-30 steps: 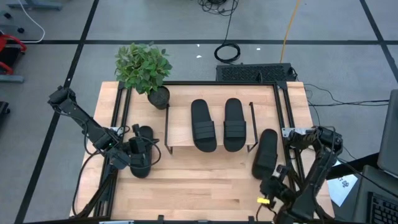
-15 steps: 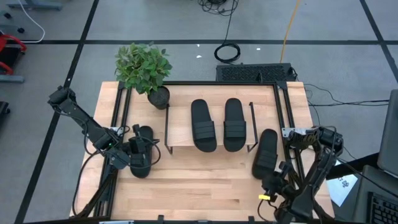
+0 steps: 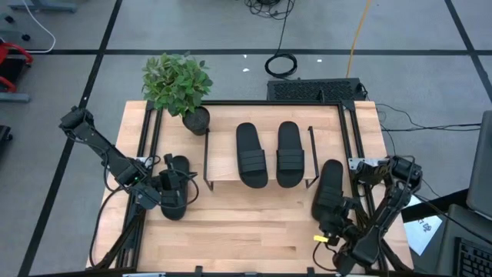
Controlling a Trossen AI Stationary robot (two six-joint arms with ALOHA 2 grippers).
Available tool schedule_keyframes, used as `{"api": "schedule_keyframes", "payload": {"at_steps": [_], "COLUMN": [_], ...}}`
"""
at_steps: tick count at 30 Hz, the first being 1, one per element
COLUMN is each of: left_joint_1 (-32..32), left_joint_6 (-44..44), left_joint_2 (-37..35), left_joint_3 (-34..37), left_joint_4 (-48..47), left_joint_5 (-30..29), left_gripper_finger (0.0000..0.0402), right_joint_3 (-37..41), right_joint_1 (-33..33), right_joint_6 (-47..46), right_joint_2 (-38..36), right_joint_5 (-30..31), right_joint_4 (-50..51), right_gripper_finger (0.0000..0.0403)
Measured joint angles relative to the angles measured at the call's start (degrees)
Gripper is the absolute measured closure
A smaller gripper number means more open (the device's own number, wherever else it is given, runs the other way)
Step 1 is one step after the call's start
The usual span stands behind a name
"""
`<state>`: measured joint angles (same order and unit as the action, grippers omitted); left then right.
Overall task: Pick and place slides into the shelf
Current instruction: Put the right black slide under the shelf
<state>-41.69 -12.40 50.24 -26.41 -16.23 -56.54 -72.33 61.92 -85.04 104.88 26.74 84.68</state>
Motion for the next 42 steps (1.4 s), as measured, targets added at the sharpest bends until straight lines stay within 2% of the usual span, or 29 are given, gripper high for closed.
{"api": "schedule_keyframes", "payload": {"at_steps": [6, 10, 14, 23, 26, 29, 31, 35, 36, 42], "left_joint_1": [0.0, 0.0, 0.0, 0.0, 0.0, 0.0, 0.0, 0.0, 0.0, 0.0], "left_joint_6": [-0.1, -0.4, -0.4, -0.9, -0.9, -1.0, -1.0, -1.0, -1.0, -1.8], "left_joint_2": [0.0, 0.0, 0.0, 0.0, 0.0, 0.0, 0.0, 0.0, 0.0, 0.0], "left_joint_3": [0.0, 0.0, 0.0, 0.0, 0.0, 0.0, 0.0, 0.0, 0.0, 0.0], "left_joint_4": [-0.1, -0.2, -0.3, -0.3, -0.3, -0.3, -0.3, -0.3, -0.3, -0.3], "left_joint_5": [0.0, 0.1, 0.1, 0.1, 0.1, 0.1, 0.1, 0.1, 0.1, 0.1], "left_gripper_finger": [0.0380, 0.0380, 0.0380, 0.0380, 0.0380, 0.0380, 0.0380, 0.0380, 0.0380, 0.0380], "right_joint_3": [0.0, 0.2, 2.8, 11.9, 14.1, 15.5, 16.2, 16.7, 16.7, 14.1], "right_joint_1": [-1.5, -2.9, -3.5, -3.5, -3.4, -3.5, -3.5, -3.4, -3.4, -3.1], "right_joint_6": [2.3, 3.1, 1.5, -1.5, -3.6, -5.4, -5.8, -5.8, -5.8, -6.9], "right_joint_2": [0.0, 0.0, 0.0, 0.0, 0.0, 0.0, 0.0, 0.0, 0.0, 0.1], "right_joint_5": [-1.3, -4.1, -4.2, -4.1, -4.3, -4.1, -4.0, -3.6, -3.4, -3.8], "right_joint_4": [-0.6, -0.7, -0.4, -2.5, -3.4, -6.5, -8.4, -11.0, -11.3, -10.7], "right_gripper_finger": [0.0167, 0.0130, 0.0124, 0.0141, 0.0156, 0.0195, 0.0242, 0.0366, 0.0382, 0.0391]}}
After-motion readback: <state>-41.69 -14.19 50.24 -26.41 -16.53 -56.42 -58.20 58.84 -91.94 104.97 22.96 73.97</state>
